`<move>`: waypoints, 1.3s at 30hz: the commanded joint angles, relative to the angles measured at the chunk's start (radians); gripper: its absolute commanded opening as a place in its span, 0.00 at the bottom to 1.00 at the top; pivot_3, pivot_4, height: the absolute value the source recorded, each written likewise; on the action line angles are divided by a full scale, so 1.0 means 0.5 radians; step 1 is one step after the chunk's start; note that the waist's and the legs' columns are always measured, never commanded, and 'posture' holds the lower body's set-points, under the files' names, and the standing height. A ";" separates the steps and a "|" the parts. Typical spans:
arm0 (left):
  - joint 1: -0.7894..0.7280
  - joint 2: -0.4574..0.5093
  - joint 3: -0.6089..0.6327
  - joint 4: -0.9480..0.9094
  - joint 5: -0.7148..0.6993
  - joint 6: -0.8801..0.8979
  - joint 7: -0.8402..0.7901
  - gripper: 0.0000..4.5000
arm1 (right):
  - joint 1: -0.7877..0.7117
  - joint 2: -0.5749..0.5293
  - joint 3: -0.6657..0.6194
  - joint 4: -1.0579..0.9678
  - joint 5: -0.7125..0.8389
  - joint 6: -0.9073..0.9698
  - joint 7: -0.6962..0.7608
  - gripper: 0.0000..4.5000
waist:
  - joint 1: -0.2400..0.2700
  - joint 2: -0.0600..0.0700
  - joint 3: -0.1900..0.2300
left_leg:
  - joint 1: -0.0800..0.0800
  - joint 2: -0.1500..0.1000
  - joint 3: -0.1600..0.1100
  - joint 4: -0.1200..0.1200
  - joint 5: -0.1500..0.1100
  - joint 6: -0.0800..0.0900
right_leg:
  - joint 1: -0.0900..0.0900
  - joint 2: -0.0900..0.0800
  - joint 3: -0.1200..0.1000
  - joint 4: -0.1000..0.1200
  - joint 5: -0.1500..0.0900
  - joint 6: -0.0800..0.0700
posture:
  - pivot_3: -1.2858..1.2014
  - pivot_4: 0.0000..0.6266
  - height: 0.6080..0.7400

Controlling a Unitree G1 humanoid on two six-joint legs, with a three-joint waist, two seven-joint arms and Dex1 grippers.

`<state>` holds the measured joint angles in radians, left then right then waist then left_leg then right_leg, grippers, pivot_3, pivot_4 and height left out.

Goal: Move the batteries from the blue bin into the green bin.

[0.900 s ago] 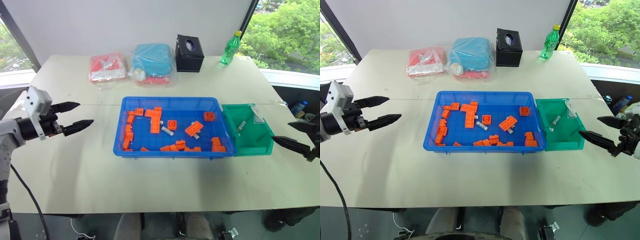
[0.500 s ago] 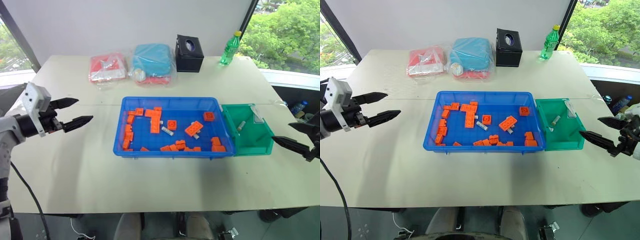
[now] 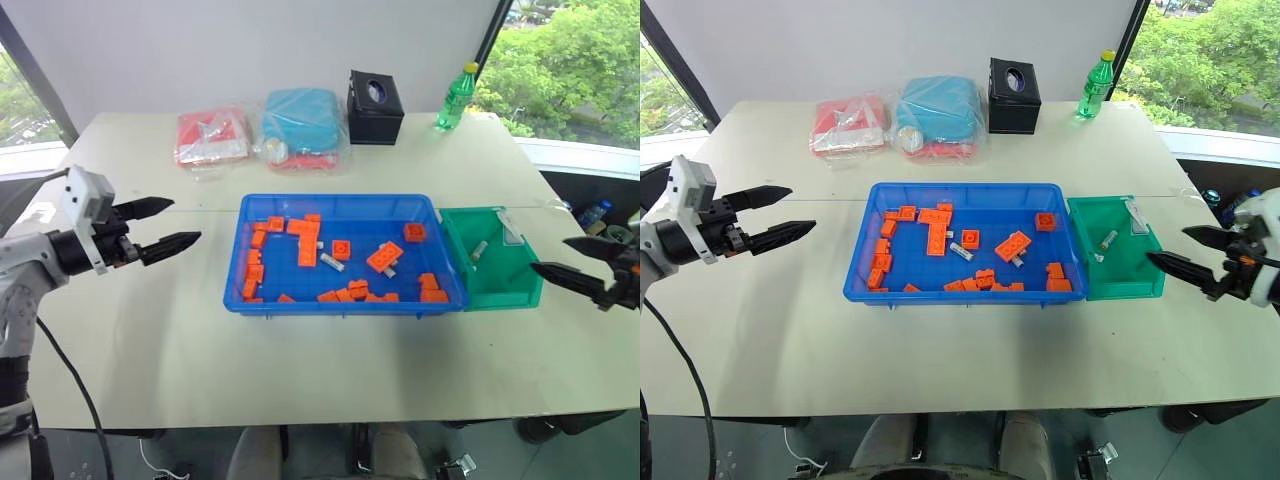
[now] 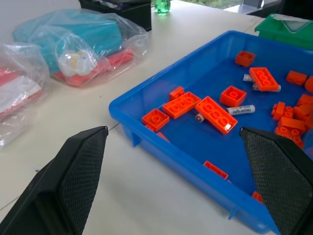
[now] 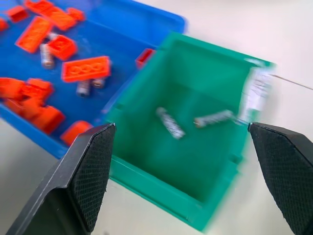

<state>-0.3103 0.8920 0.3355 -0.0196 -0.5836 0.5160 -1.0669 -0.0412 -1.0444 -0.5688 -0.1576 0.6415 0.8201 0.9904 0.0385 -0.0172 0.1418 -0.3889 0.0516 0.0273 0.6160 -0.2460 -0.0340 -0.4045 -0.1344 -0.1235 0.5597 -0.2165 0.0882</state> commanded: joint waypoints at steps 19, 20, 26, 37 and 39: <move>-0.008 0.021 -0.051 -0.369 -0.139 0.117 -0.030 1.00 | -1.318 1.295 1.006 0.153 0.251 0.937 -1.074 0.99 | -0.001 -0.007 -0.003 | -0.005 -0.002 -0.002 0.003 0.002 0.003 | 0.000 0.003 0.003 0.013 0.014 -0.021 | 0.52 0.24 0.95; 0.001 0.020 -0.048 -0.392 -0.150 0.128 -0.028 1.00 | -1.347 1.349 0.997 0.233 0.238 0.938 -1.100 0.99 | -0.002 -0.007 -0.003 | -0.005 -0.002 -0.002 0.004 0.002 0.003 | -0.001 0.003 0.003 0.014 0.014 -0.021 | 0.52 0.24 0.95; 0.072 0.024 -0.030 -0.524 -0.230 0.188 -0.024 1.00 | -1.497 1.537 1.110 0.644 0.042 0.752 -1.106 0.99 | -0.014 -0.007 -0.003 | -0.004 -0.002 -0.002 0.004 0.002 0.003 | -0.003 0.004 0.006 0.024 0.014 -0.021 | 0.52 0.24 0.95; 0.098 0.027 -0.017 -0.559 -0.249 0.178 0.012 1.00 | -1.733 1.751 1.269 1.234 -0.275 0.441 -0.981 0.99 | -0.075 -0.008 -0.004 | 0.000 -0.002 -0.007 0.002 0.002 0.003 | -0.004 0.006 0.007 0.036 0.011 -0.015 | 0.52 0.24 0.95; 0.094 0.021 -0.015 -0.558 -0.246 0.172 0.025 1.00 | -1.753 1.795 1.291 1.277 -0.320 0.396 -0.970 0.99 | -0.088 -0.008 -0.004 | 0.001 -0.002 -0.008 0.002 0.002 0.003 | -0.004 0.006 0.007 0.037 0.011 -0.015 | 0.52 0.24 0.95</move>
<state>-0.2550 0.8957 0.2947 -0.2793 -0.6924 0.6101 -1.0606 -0.9029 -0.1600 0.0638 0.4661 0.4991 1.0306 0.4981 -0.0057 -0.0214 0.1398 -0.3883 0.0506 0.0230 0.6167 -0.2449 -0.0323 -0.4061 -0.1310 -0.1199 0.5783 -0.2111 0.0808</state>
